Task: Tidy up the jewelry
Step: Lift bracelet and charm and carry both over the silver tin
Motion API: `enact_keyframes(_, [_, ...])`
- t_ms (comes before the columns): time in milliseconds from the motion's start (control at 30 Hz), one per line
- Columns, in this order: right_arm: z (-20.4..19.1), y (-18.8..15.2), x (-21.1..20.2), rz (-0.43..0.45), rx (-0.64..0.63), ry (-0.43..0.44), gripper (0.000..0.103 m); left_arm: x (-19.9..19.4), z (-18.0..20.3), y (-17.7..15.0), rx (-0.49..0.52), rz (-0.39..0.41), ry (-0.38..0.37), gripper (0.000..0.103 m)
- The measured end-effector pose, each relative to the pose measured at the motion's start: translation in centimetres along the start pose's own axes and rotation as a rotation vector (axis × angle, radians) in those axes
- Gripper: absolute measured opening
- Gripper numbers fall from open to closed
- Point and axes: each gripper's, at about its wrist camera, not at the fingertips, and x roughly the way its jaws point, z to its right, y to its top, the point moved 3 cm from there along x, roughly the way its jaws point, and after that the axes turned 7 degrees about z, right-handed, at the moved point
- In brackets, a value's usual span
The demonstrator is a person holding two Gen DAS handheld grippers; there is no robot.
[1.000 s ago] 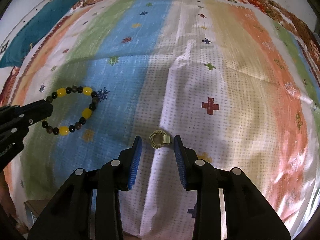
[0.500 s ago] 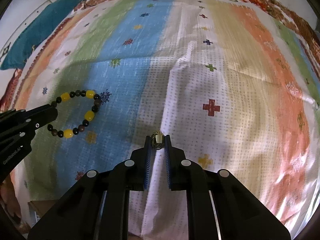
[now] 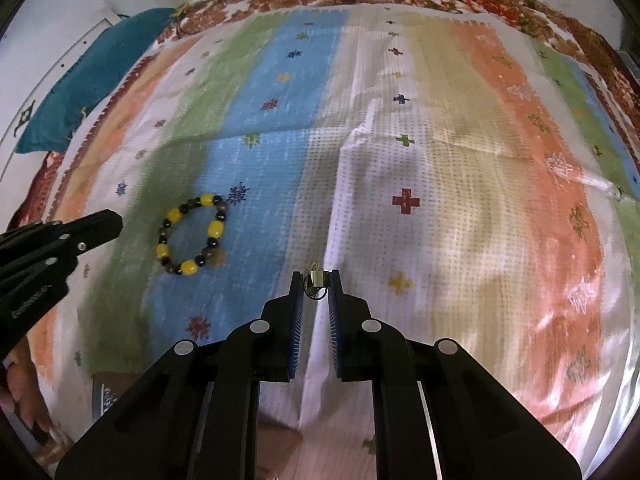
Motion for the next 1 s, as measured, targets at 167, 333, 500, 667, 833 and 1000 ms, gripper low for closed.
enact_keyframes(167, [-0.3,-0.2,-0.6,0.005,-0.007,0.002,0.013,2.5,-2.2,-0.9,-0.101,-0.08,-0.005,0.008])
enact_keyframes(333, [-0.1,-0.3,-0.3,-0.003,-0.013,0.0,0.013,4.4,-3.1,-1.7,-0.135,-0.116,-0.006,0.021])
enact_keyframes(500, [-0.2,-0.4,0.1,-0.014,-0.024,0.001,0.013,5.5,-3.0,-1.5,-0.136,-0.125,-0.014,0.029])
enact_keyframes(667, [-0.4,-0.5,0.2,-0.018,-0.037,0.005,0.013,6.4,-2.3,-1.4,-0.118,-0.134,-0.011,0.029])
enact_keyframes(833, [-0.2,-0.5,0.3,-0.019,-0.04,0.003,0.013,7.1,-2.0,-1.6,-0.072,-0.137,0.035,0.021])
enact_keyframes(1000, [-0.3,-0.5,0.1,-0.015,-0.04,0.003,0.013,6.8,-2.5,-1.5,-0.083,-0.127,0.04,0.01])
